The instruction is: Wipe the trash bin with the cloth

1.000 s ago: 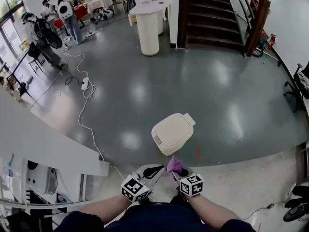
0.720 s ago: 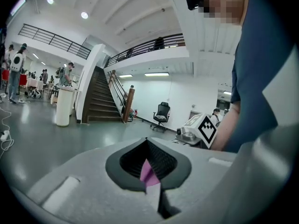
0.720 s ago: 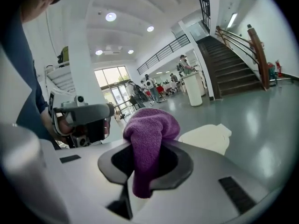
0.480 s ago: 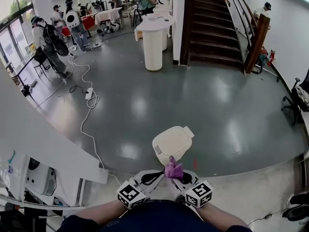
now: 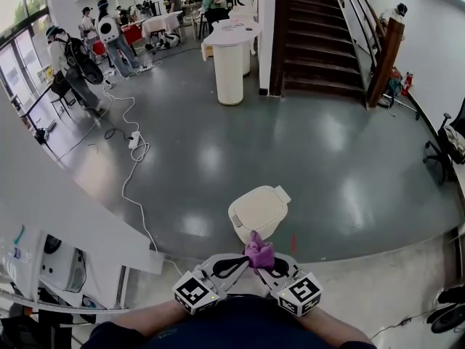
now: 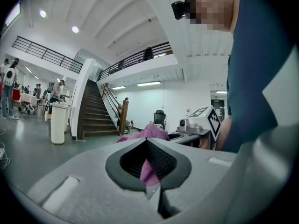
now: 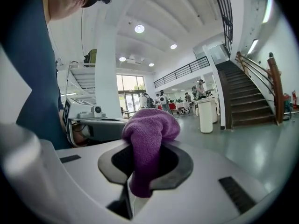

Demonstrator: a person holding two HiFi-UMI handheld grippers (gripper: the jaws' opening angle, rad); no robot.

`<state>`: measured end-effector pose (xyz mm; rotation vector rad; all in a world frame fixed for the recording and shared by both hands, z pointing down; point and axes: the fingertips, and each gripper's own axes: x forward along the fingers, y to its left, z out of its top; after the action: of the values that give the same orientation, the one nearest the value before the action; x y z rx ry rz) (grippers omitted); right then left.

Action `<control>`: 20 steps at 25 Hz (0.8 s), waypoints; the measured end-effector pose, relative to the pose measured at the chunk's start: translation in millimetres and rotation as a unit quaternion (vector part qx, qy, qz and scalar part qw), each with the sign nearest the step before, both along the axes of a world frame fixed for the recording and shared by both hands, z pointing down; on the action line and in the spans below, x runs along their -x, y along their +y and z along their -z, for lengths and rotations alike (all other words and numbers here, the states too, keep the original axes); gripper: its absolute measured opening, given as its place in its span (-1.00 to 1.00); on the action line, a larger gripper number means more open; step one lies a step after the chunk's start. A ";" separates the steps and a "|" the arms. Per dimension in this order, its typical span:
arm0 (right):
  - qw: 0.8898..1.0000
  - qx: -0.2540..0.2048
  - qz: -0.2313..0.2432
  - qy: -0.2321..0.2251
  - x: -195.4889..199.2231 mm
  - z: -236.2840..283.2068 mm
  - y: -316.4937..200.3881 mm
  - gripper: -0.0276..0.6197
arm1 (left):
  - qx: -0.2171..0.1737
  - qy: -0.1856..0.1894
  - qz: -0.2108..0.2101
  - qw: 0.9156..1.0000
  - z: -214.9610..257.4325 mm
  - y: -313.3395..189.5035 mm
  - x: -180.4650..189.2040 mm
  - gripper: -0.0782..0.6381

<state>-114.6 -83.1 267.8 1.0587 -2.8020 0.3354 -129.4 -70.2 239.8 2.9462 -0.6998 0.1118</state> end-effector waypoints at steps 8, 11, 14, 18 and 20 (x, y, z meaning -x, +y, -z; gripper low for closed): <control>1.000 -0.010 -0.004 0.006 0.6 3.3 6.2 -0.68 | -0.005 0.001 -0.003 1.000 2.5 11.3 1.8 -0.82; 1.000 -0.011 -0.006 0.005 2.9 6.0 8.6 -0.68 | -0.006 0.005 0.000 1.000 5.5 14.1 2.0 -0.82; 1.000 -0.010 -0.004 0.007 5.7 4.7 11.0 -0.68 | -0.006 0.005 0.001 1.000 5.2 15.9 5.0 -0.82; 1.000 -0.008 -0.002 0.006 8.8 2.5 13.9 -0.68 | -0.004 0.004 0.001 1.000 1.8 19.1 6.6 -0.82; 1.000 -0.006 0.000 0.005 9.6 2.5 14.9 -0.68 | -0.004 0.003 0.002 1.000 1.6 19.7 6.7 -0.82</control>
<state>-124.2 -68.2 265.3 1.0595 -2.7980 0.3132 -136.1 -50.5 238.2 2.9526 -0.7060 0.0997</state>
